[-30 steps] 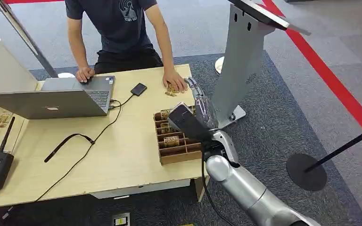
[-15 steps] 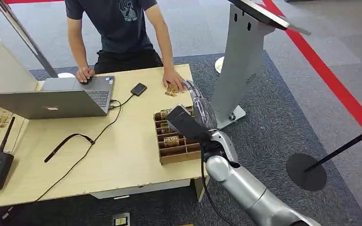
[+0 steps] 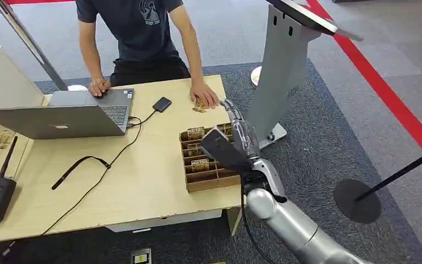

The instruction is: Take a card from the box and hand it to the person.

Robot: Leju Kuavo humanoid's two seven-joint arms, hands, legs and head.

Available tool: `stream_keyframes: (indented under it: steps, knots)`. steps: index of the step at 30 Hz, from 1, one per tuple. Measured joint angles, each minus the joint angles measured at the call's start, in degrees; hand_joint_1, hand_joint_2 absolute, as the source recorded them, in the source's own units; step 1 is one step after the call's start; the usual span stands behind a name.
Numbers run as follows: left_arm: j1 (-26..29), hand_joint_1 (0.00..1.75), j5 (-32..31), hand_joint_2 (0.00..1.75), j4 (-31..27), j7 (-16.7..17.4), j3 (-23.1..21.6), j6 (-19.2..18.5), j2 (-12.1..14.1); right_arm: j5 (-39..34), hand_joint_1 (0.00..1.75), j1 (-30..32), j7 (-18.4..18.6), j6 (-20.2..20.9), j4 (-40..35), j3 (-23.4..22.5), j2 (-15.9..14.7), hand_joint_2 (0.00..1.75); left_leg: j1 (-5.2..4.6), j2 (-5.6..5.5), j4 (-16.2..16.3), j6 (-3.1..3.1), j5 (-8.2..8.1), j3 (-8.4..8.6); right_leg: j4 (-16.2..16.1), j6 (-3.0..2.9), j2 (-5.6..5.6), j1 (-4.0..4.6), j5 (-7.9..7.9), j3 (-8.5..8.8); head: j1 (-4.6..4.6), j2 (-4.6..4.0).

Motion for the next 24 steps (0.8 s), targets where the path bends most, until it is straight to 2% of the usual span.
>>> stream_keyframes:
  steps: [5,24]
  knots:
    - [0.3,0.00,-0.1,1.75,0.0,-1.6,0.0,-0.2,-0.2,1.3,0.00,2.6,1.6,0.0,-3.4,-0.5,-1.3,1.75,0.00,-0.01,0.0,0.01,-0.01,0.01,0.0,0.00,0.00,0.00,0.00,0.00,0.00,0.00]
    - [0.3,0.00,-0.1,1.75,0.0,-1.8,0.0,-0.5,-0.1,4.7,0.00,5.5,3.5,1.4,-9.7,-1.7,-3.0,1.75,0.00,-0.01,0.0,0.01,0.00,0.02,0.0,0.00,0.00,0.00,0.00,0.02,0.00,0.00]
